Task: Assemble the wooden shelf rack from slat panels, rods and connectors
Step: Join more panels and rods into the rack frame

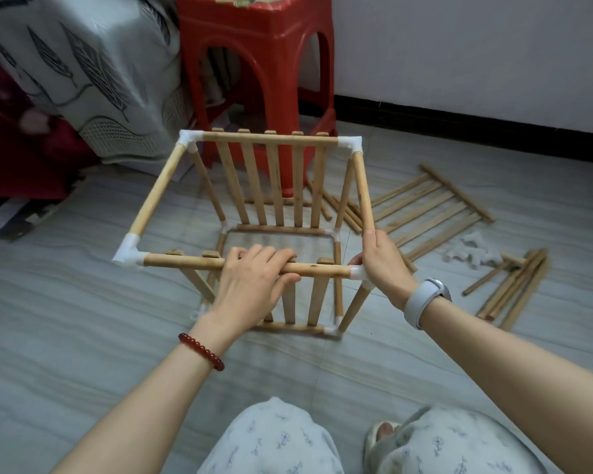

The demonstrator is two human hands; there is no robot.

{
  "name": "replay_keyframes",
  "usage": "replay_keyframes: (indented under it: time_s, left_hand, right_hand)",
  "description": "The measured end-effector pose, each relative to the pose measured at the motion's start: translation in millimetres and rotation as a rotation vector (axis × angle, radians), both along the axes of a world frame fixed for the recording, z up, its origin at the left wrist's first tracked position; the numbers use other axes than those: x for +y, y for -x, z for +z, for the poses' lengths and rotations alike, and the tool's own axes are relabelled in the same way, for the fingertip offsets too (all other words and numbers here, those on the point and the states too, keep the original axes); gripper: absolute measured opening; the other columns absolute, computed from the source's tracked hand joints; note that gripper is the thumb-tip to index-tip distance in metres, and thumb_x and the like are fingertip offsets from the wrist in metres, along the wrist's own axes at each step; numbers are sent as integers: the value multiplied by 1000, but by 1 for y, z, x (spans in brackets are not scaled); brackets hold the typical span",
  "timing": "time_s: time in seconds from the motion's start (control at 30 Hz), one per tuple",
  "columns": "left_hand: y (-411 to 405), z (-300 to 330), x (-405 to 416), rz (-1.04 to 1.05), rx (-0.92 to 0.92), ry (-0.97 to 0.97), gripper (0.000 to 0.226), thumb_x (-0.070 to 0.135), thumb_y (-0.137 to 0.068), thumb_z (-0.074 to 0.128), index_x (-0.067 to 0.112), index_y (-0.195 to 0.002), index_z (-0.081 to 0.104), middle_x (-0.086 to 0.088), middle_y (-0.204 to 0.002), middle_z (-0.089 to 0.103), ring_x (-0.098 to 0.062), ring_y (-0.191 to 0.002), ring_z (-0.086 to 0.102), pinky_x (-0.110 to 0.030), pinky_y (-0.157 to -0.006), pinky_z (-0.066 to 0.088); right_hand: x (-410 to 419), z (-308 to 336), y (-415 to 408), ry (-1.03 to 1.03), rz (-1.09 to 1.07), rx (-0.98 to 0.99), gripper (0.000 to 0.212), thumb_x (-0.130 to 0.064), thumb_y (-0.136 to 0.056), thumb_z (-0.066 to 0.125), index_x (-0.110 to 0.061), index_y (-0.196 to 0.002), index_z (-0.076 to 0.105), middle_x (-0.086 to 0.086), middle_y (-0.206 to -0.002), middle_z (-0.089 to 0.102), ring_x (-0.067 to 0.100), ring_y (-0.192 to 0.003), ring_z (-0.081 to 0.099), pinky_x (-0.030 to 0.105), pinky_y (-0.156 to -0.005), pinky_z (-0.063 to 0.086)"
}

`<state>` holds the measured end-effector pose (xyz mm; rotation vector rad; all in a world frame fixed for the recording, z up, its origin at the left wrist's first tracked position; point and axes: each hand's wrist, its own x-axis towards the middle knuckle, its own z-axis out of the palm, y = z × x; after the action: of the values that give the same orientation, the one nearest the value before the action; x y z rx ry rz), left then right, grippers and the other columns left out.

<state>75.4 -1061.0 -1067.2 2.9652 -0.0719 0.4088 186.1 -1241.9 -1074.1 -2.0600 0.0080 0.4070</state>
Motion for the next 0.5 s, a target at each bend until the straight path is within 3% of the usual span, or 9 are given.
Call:
replay_keyframes:
  time_s: [0.13, 0.3, 0.43, 0.5]
  left_hand:
    - [-4, -8, -6, 41, -98, 12, 21, 29, -81, 71, 16, -97, 66, 3, -76, 61, -22, -72, 58, -40, -70, 41]
    - [-11, -14, -9, 49, -118, 25, 19, 28, -81, 71, 17, -95, 66, 3, -75, 60, -21, -71, 57, -40, -71, 39]
    - [-15, -11, -8, 50, -66, 9, 22, 33, -86, 65, 17, -101, 65, 3, -80, 62, -21, -75, 58, -40, -75, 40]
    - [-14, -10, -8, 34, -45, -18, 26, 36, -86, 63, 18, -105, 64, 3, -83, 63, -21, -79, 59, -40, -75, 42]
  right_hand:
    - [5, -6, 0, 113, -8, -99, 35, -36, -102, 18, -11, -104, 42, 2, -77, 52, 14, -66, 48, 31, -56, 34]
    - [6, -11, -10, 238, 24, -202, 35, -34, -102, 20, -7, -98, 42, 2, -70, 47, 16, -58, 44, 32, -49, 28]
    - [6, -5, -15, 363, 52, -185, 39, -38, -101, 20, -8, -104, 45, 5, -83, 52, 23, -70, 50, 39, -66, 44]
    - [4, 0, -10, 457, 73, -306, 36, -35, -100, 25, -10, -110, 48, 8, -100, 52, 23, -85, 51, 42, -76, 46]
